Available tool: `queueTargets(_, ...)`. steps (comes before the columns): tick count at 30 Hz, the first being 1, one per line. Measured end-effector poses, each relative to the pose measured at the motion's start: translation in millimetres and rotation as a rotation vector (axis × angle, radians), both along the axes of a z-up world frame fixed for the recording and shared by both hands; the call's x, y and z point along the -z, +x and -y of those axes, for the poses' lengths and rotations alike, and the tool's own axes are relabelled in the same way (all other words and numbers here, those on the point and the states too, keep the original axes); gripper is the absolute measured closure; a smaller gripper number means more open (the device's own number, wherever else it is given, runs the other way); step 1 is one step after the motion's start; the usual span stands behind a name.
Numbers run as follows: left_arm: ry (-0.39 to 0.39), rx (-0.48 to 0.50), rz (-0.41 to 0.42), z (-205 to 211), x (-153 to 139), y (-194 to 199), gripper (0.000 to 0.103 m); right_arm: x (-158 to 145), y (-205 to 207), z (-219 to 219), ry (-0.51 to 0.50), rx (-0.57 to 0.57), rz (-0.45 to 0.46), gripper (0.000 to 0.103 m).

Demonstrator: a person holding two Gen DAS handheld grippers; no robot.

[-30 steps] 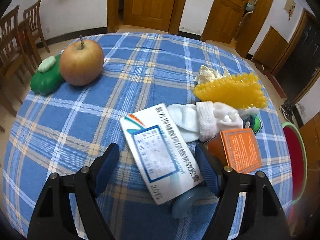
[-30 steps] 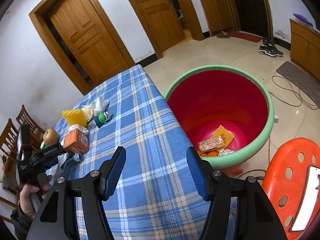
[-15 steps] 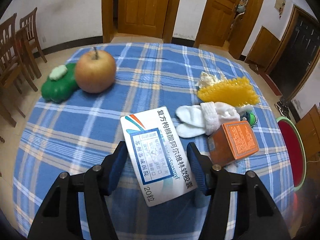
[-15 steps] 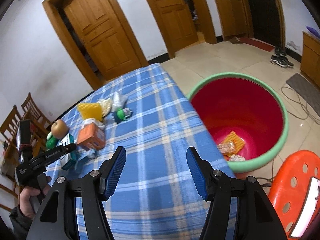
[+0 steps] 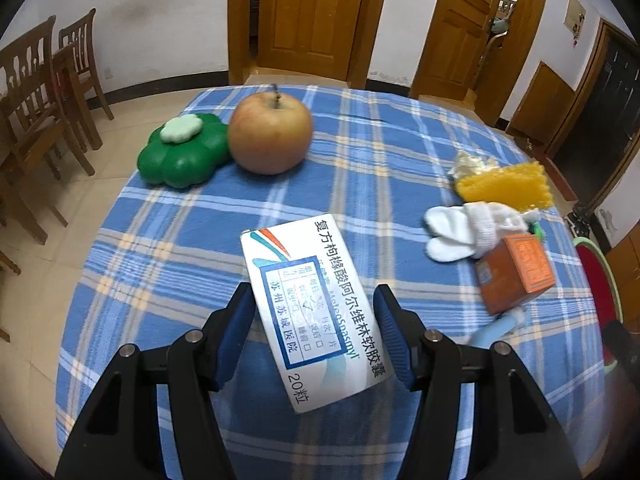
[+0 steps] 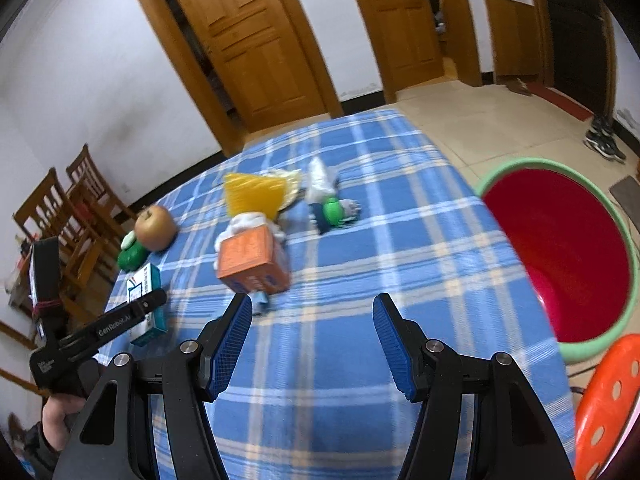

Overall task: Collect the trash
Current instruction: 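Grasp the orange box with the right tool while the left tool holds the medicine box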

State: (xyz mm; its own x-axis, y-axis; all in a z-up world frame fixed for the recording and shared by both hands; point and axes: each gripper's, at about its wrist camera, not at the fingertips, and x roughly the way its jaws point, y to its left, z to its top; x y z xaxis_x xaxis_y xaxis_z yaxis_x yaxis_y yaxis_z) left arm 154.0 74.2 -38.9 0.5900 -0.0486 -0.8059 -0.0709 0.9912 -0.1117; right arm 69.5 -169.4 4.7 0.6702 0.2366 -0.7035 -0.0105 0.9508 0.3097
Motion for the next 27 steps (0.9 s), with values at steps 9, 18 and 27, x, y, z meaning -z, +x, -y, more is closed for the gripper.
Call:
queueTargets(9, -0.029, -0.006, -0.012, -7.1, 8.6, -0.9, 0.042, 14.5, 32.9, -39.0, -0.068, -0.069, -0.040, 0.031)
queueTargets(18, -0.034, -0.003, -0.014, -5.7, 11.5, -0.2, 0.042, 26.5, 57.1, -61.1, -0.142, -0.092, -0.056, 0.031)
queueTargets(27, -0.035, -0.004, -0.015, -6.0, 10.6, -0.9, 0.042, 30.8, 62.1, -63.6, -0.156, -0.110, -0.031, 0.050)
